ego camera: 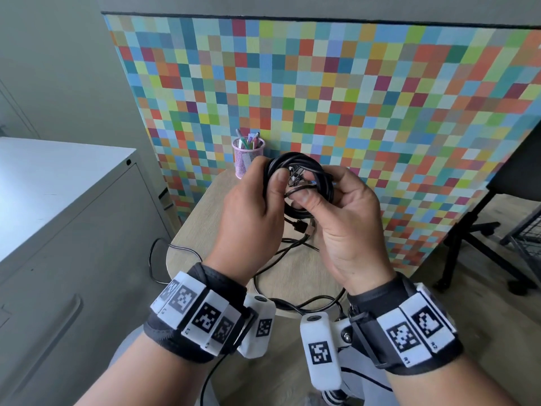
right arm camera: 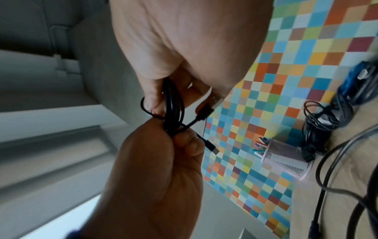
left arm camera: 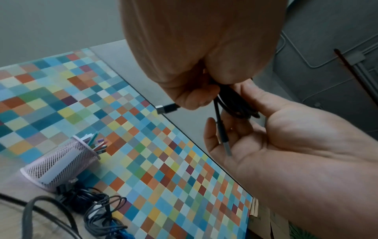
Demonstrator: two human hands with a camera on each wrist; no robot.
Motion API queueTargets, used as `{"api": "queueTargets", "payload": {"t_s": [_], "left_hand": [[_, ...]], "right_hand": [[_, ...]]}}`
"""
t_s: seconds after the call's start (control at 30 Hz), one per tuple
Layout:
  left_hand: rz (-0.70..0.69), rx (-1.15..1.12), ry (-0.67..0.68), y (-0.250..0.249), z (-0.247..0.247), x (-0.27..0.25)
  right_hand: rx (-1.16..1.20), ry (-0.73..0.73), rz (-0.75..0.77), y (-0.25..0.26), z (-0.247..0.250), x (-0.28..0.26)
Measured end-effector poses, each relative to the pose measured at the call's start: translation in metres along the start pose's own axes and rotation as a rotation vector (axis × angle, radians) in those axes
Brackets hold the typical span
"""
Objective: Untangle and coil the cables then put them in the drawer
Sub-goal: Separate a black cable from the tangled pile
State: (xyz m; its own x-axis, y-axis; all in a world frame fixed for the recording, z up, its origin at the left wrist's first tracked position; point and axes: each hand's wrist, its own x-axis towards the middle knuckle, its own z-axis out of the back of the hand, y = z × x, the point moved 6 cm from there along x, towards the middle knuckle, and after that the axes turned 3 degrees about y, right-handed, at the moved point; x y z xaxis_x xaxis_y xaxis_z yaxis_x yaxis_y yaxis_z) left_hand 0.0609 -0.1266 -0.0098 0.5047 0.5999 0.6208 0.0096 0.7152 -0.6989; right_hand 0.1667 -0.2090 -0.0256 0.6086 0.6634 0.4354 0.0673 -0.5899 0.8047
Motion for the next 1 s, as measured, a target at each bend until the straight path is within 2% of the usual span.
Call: {"api": "queueTargets", "payload": {"t_s": [0.07,0.23,0.3,0.53,0.77,0.83,1.0], "left_hand": [[0.022,0.000,0.007,0.001,-0.002,0.000],[0.050,0.023,0.004,0.002,-0.005,0.004],[0.050,0.035,0.003,0.002,-0.007,0.005],[0.152,0.012,-0.052,0.020,-0.004,0.013],[0.097,0.084,-0.063,0.024,-0.011,0.003],[0.076,0.096,-0.060,0.025,-0.011,0.003],[0.018,0.097,-0.055,0.023,-0.006,0.002]], "right_hand": [[-0.152,-0.032,0.084,0.008,0.003,-0.001],[-0.586,-0.027,0.507,0.024,0.003,-0.010],[-0.758,-0.021,0.590,0.024,0.003,-0.012],[-1.030,0.088,0.470,0.005,0.005,-0.016],[-0.895,0.189,0.284,0.006,0.007,-0.022],[-0.857,0.175,0.249,0.006,0.009,-0.021],[-0.763,0.012,0.132,0.003,0.018,-0.014]]}}
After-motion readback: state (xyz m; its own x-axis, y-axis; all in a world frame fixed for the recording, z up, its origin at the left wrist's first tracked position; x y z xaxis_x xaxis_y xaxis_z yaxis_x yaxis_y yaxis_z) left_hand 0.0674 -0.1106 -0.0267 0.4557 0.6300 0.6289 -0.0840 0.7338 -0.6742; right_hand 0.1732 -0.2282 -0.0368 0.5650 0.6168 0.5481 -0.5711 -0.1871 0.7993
